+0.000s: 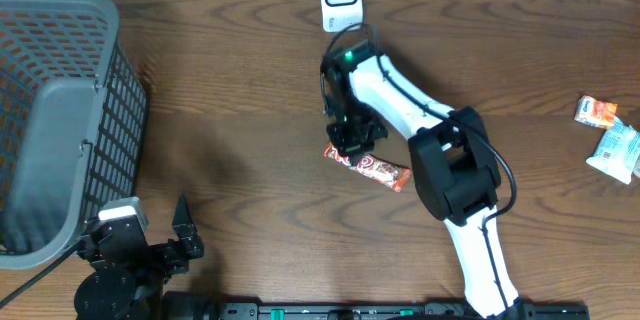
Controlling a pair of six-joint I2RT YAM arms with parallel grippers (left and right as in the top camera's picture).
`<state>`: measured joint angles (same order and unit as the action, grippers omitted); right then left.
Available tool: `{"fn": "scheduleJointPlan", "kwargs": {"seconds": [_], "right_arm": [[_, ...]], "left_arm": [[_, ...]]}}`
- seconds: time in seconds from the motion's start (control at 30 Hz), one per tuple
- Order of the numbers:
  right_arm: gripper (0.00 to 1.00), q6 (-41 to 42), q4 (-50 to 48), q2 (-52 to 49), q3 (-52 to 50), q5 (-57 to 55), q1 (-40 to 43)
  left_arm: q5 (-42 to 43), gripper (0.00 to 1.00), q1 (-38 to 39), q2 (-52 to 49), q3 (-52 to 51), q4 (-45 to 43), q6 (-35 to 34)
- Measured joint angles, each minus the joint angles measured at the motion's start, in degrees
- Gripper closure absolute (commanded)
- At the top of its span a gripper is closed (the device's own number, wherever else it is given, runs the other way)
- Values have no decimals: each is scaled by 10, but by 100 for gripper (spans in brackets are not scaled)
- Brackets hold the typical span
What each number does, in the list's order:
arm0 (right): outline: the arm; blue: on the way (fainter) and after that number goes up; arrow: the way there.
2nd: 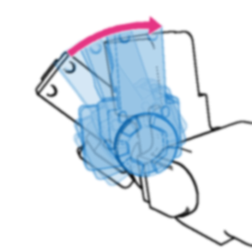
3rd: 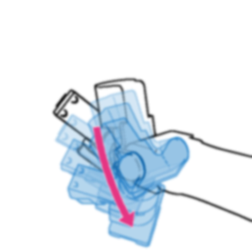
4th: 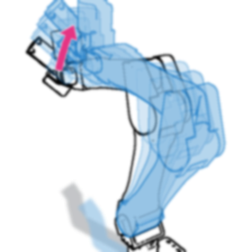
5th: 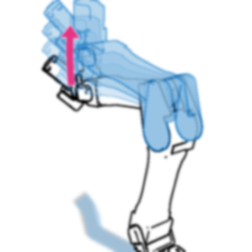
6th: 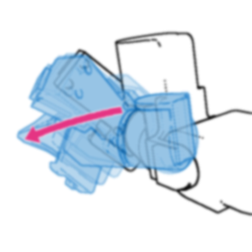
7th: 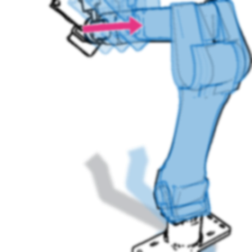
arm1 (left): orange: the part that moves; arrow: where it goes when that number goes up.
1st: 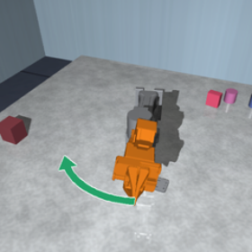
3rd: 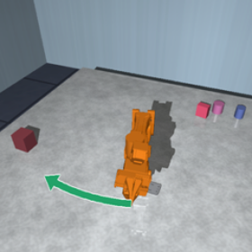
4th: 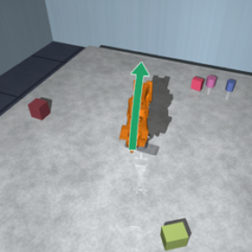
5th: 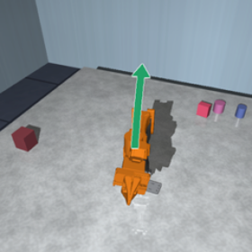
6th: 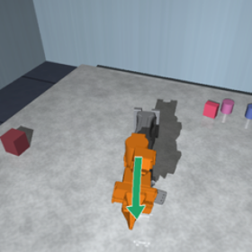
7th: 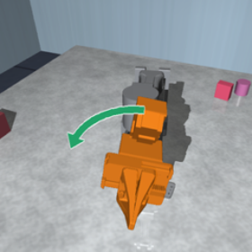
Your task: Scan the item barcode
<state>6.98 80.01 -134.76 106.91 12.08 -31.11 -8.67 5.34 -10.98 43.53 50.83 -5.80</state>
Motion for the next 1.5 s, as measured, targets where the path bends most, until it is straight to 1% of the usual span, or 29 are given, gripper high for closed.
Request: {"fn": "scheduleJointPlan", "kwargs": {"seconds": [0.1, 0.23, 0.27, 0.3, 0.33, 0.37, 0.4, 0.43, 0.5, 0.57, 0.73, 0.8, 0.93, 1.0, 1.13, 1.2, 1.4, 1.5], "right_arm": [[99, 0, -1, -1, -8, 2, -1], [98, 0, 45, -2, 24, 1, 6], [89, 0, 61, -2, 45, 1, 10], [81, 0, 76, -3, 66, 1, 14], [70, 0, 96, -3, 91, 1, 19], [49, -5, 116, -3, 114, 1, 24], [14, -9, 129, -3, 134, 1, 28], [1, -13, 147, -3, 153, 0, 33], [1, -26, 165, -2, 172, -2, 41], [1, -38, 162, -2, 175, -20, 43], [1, -49, 132, -2, 133, -93, 40], [1, -51, 142, -3, 115, -133, 40], [1, -51, 165, -1, 120, -175, 40], [1, -51, 172, 16, 120, -191, 39], [1, -56, 169, 102, 120, -202, 38], [1, -60, 169, 185, 121, -207, 38], [1, -62, 171, 390, 128, -205, 38], [1, -62, 165, 474, 102, -198, 38]], "left_arm": [[0, 2, 0, 0, 0, 0, 0], [0, 2, 0, 0, 0, 0, 0], [0, 2, 0, 0, 0, 0, 0], [0, 2, 0, 0, 0, 0, 0], [0, 2, 0, 0, 0, 0, 0], [0, 2, 0, 0, 0, 0, 0], [0, 2, 0, 0, 0, 0, 0], [0, 2, 0, 0, 0, 0, 0], [0, 2, 0, 0, 0, 0, 0], [0, 2, 0, 0, 0, 0, 0], [0, 2, 0, 0, 0, 0, 0], [0, 2, 0, 0, 0, 0, 0], [0, 2, 0, 0, 0, 0, 0], [0, 2, 0, 0, 0, 0, 0], [0, 2, 0, 0, 0, 0, 0], [0, 2, 0, 0, 0, 0, 0], [0, 2, 0, 0, 0, 0, 0], [0, 2, 0, 0, 0, 0, 0]]}}
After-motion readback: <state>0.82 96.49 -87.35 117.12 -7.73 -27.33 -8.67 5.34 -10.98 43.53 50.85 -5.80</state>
